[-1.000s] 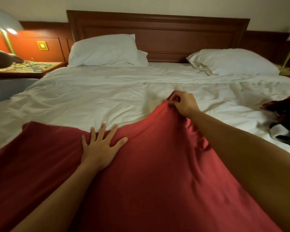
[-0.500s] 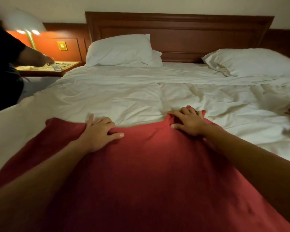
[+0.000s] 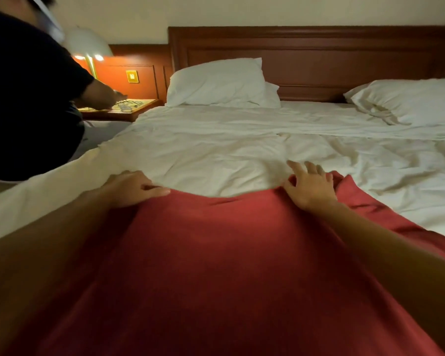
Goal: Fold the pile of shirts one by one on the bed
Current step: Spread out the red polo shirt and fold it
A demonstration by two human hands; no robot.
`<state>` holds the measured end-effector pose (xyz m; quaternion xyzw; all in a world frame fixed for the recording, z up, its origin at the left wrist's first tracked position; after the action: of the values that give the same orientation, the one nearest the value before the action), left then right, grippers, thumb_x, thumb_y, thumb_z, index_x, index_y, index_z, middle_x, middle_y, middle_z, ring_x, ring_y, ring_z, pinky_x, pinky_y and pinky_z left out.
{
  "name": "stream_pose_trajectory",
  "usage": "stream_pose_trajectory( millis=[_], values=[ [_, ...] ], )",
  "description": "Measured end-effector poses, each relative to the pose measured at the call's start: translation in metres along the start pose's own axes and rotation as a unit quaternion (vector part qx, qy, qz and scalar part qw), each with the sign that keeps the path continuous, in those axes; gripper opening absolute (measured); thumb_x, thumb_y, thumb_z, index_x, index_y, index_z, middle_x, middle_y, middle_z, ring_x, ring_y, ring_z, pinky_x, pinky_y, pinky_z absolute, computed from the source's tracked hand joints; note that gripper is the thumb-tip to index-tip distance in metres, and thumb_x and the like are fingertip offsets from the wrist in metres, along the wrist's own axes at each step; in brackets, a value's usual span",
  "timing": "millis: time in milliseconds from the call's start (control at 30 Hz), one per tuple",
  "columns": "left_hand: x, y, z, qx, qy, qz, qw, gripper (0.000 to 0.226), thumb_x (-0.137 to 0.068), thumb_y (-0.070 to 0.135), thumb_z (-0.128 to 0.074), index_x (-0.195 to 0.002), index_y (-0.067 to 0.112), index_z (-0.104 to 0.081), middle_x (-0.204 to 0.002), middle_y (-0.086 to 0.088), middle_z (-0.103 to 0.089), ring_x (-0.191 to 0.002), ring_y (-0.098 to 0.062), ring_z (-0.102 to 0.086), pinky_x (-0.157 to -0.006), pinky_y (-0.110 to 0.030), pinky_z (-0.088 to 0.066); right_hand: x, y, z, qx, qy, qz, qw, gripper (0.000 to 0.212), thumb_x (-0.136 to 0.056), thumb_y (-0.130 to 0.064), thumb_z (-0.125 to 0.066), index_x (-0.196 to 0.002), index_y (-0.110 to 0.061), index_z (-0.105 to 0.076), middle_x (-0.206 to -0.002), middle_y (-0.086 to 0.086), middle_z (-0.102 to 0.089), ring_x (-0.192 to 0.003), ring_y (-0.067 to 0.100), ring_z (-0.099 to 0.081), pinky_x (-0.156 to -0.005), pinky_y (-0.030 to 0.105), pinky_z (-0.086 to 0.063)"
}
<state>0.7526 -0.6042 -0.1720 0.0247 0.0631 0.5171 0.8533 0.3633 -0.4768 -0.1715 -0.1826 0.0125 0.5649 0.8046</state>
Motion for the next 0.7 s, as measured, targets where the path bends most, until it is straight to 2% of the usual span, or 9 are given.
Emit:
stream_pose_trajectory(
  millis=[67, 133, 233, 333, 367, 433, 500, 600, 700],
  values=[
    [0.02, -0.022, 0.003, 0.074, -0.055, 0.015, 0.996, 0.089, -0.059, 0.097, -0.049, -0.072, 0.012, -0.069, -0.085, -0.01, -0.07, -0.087, -0.029, -0.065, -0.082, -0.046, -0.048, 0.023, -0.027, -0.006, 0.005, -0.03, 0.063, 0.998, 0.065, -0.093, -0.068, -0.03, -0.153, -0.044, -0.023, -0.163, 0.007, -0.018, -0.151, 0.03, -0.009, -0.12, 0.054, -0.008],
    [0.037, -0.033, 0.005, 0.217, -0.103, 0.042, 0.97, 0.069, -0.062, 0.076, -0.074, -0.091, 0.013, -0.077, -0.095, -0.003, -0.076, -0.095, -0.024, -0.07, -0.086, -0.036, -0.051, 0.052, -0.048, -0.026, -0.018, -0.105, 0.113, 0.988, 0.075, -0.081, -0.083, -0.016, -0.15, -0.055, -0.018, -0.165, -0.001, -0.014, -0.153, 0.025, -0.005, -0.12, 0.055, -0.005],
    [0.049, -0.029, 0.017, 0.355, -0.172, 0.054, 0.917, 0.053, -0.069, 0.05, -0.081, -0.113, 0.022, -0.072, -0.106, 0.006, -0.076, -0.098, -0.012, -0.072, -0.088, -0.029, -0.054, 0.077, -0.053, -0.057, 0.062, -0.161, 0.13, 0.976, 0.07, -0.082, -0.083, -0.011, -0.148, -0.062, -0.003, -0.166, -0.007, 0.001, -0.153, 0.026, 0.006, -0.121, 0.055, 0.004],
    [0.055, -0.039, 0.025, 0.324, -0.236, 0.073, 0.913, 0.055, -0.067, 0.035, -0.088, -0.118, 0.026, -0.068, -0.112, 0.003, -0.074, -0.1, -0.016, -0.072, -0.08, -0.027, -0.057, 0.078, -0.049, -0.064, 0.103, -0.142, 0.107, 0.979, 0.063, -0.091, -0.075, -0.014, -0.149, -0.058, 0.005, -0.166, -0.005, 0.007, -0.152, 0.027, 0.012, -0.121, 0.055, 0.006],
    [0.051, -0.048, 0.033, 0.272, -0.196, 0.086, 0.938, 0.055, -0.067, 0.03, -0.09, -0.117, 0.025, -0.068, -0.114, 0.001, -0.072, -0.1, -0.017, -0.07, -0.079, -0.026, -0.055, 0.077, -0.051, -0.064, 0.111, -0.138, 0.092, 0.98, 0.062, -0.093, -0.073, -0.015, -0.15, -0.056, 0.004, -0.167, -0.004, 0.007, -0.152, 0.028, 0.011, -0.12, 0.056, 0.006],
    [0.048, -0.074, 0.061, 0.162, 0.012, 0.142, 0.976, 0.057, -0.072, 0.027, -0.088, -0.122, 0.02, -0.062, -0.125, -0.008, -0.062, -0.11, -0.025, -0.06, -0.089, -0.035, -0.051, 0.081, -0.059, -0.065, 0.096, -0.139, 0.054, 0.984, 0.063, -0.094, -0.071, -0.016, -0.153, -0.052, -0.002, -0.167, 0.001, 0.005, -0.152, 0.031, 0.011, -0.119, 0.058, 0.005],
    [0.073, -0.091, 0.064, 0.16, 0.13, 0.235, 0.95, 0.071, -0.076, 0.042, -0.083, -0.134, 0.018, -0.051, -0.14, -0.016, -0.046, -0.124, -0.035, -0.05, -0.103, -0.044, -0.045, 0.098, -0.08, -0.068, 0.057, -0.146, 0.044, 0.987, 0.067, -0.092, -0.074, -0.016, -0.153, -0.051, -0.004, -0.167, 0.003, 0.005, -0.152, 0.032, 0.01, -0.119, 0.058, 0.006],
    [0.119, -0.086, 0.013, 0.254, -0.004, 0.311, 0.916, 0.1, -0.065, 0.068, -0.079, -0.138, 0.006, -0.052, -0.139, -0.019, -0.054, -0.123, -0.037, -0.055, -0.103, -0.044, -0.047, 0.14, -0.111, -0.075, 0.043, -0.152, 0.079, 0.984, 0.071, -0.086, -0.079, -0.008, -0.151, -0.055, 0.001, -0.167, 0.003, 0.005, -0.152, 0.031, 0.011, -0.118, 0.056, 0.009],
    [0.167, -0.062, -0.009, 0.321, -0.071, 0.292, 0.898, 0.085, -0.056, 0.054, -0.092, -0.119, 0.003, -0.068, -0.114, -0.014, -0.071, -0.101, -0.027, -0.068, -0.083, -0.033, -0.054, 0.178, -0.119, -0.07, 0.054, -0.153, 0.079, 0.984, 0.07, -0.088, -0.076, -0.007, -0.153, -0.051, 0.003, -0.166, 0.004, 0.007, -0.152, 0.028, 0.013, -0.12, 0.053, 0.009]
  ],
)
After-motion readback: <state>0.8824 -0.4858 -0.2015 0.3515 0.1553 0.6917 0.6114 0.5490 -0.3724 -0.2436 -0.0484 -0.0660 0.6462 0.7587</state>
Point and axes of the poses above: each hand's wrist, its own x-axis away from the middle knuckle, its own z-axis out of the back of the hand, y = z × x, the point moved 9 cm from there along -x, towards the middle knuckle
